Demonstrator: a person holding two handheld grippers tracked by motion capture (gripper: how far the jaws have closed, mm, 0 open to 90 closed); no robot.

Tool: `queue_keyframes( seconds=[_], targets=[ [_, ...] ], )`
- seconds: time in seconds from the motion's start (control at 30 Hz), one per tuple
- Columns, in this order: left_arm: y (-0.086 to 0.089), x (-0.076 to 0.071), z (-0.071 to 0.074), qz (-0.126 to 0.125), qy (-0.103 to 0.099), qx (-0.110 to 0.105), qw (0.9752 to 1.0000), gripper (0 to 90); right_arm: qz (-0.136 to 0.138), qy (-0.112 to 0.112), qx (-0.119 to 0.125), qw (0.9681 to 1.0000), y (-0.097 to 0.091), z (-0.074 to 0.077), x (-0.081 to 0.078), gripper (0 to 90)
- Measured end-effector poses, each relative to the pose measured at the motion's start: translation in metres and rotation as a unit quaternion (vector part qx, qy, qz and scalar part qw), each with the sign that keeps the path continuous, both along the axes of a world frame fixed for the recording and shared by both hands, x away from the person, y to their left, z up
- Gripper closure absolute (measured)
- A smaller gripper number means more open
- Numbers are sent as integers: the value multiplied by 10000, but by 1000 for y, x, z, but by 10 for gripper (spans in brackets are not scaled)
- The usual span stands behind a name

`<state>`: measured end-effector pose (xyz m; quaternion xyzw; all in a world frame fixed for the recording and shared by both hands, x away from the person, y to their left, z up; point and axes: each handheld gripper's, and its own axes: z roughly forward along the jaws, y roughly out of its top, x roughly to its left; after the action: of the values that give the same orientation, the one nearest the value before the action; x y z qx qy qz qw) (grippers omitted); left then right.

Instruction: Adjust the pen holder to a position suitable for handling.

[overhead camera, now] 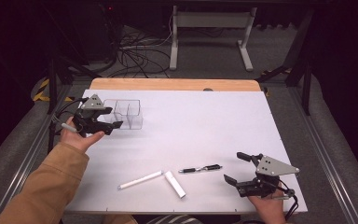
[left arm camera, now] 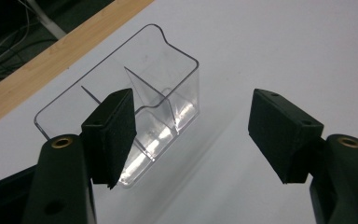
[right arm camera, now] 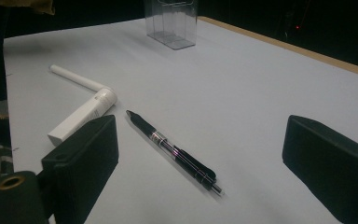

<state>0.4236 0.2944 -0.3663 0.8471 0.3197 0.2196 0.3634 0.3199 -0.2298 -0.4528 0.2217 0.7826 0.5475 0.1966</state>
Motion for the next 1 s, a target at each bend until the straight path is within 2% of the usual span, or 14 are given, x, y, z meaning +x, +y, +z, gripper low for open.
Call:
queue_keyframes(
  seconds=[0.03,0.2,0.27,0.47,0.5,0.7,0.93,1.0],
  targets=[
    [0,1,0,27,59,-55,10000,329,-1,-2,0,10000,0,0,0,109],
    [3,8,0,138,107,9,9998,328,17,11,16,10000,0,0,0,109],
    [5,11,-1,161,225,-50,9996,332,12,5,3,10000,0,0,0,109],
    [11,21,-6,249,291,-7,9993,345,29,11,3,10000,0,0,0,112],
    [12,22,-7,254,224,44,9994,346,30,13,3,10000,0,0,0,112],
    [11,27,-11,217,136,264,9993,346,39,24,2,10000,0,-1,0,112],
    [9,35,-17,173,260,450,9985,360,62,37,-2,10000,1,-1,0,112],
    [10,38,-17,178,288,582,9977,368,68,40,5,10000,1,-1,0,112]
  ],
)
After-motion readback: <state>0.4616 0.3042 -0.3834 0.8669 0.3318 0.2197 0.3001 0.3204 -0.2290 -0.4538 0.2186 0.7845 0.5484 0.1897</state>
